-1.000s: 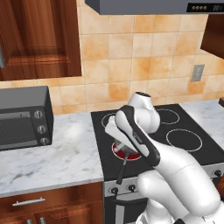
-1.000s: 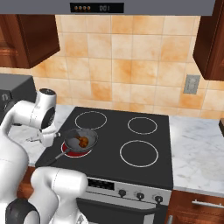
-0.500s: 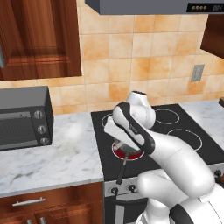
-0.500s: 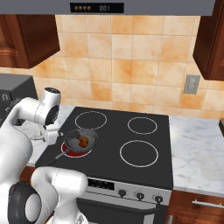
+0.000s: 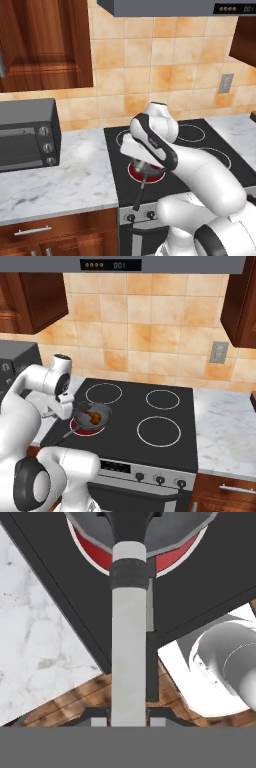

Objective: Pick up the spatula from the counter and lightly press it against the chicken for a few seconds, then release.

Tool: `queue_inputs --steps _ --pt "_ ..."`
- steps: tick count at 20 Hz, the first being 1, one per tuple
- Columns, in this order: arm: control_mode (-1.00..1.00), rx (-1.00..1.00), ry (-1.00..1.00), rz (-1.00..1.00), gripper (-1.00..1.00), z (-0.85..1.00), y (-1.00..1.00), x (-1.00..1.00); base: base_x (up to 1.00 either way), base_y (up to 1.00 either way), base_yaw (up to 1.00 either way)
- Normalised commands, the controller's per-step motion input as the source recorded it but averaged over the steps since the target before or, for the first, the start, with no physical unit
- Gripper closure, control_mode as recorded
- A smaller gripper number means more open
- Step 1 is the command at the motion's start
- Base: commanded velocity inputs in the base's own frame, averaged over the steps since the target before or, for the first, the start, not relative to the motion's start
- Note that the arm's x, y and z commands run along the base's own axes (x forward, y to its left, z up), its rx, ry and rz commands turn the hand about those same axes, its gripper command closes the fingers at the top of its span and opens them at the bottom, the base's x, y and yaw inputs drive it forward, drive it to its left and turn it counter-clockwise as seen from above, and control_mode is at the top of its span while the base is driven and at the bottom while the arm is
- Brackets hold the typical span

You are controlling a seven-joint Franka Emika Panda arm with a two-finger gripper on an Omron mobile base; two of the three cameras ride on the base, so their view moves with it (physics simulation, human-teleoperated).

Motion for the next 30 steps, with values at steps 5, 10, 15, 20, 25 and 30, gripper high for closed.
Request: queue_inputs --steps 5,10,15,20,25,30 --pt "-1.0 0.0 0.0 0.18 1.0 0.0 -0.19 -0.14 0.0 0.0 0.0" --pt "-1.0 -0.01 -0.02 0.18 1.0 0.0 -0.2 -0.2 0.0 0.0 0.0" --pt "-1.0 0.0 -0.08 0.19 1.0 0.0 -0.26 -0.28 0.0 0.0 0.0" --pt "-1.0 0.0 -0.12 0.2 1.0 0.05 -0.26 -0.22 0.0 0.0 0.0" --pt "-1.0 0.0 -0.14 0.23 1.0 0.05 -0.26 -0.17 0.0 0.0 0.0" --pt "-1.0 0.05 -0.02 0.25 1.0 0.18 -0.23 -0.02 0.0 0.0 0.0"
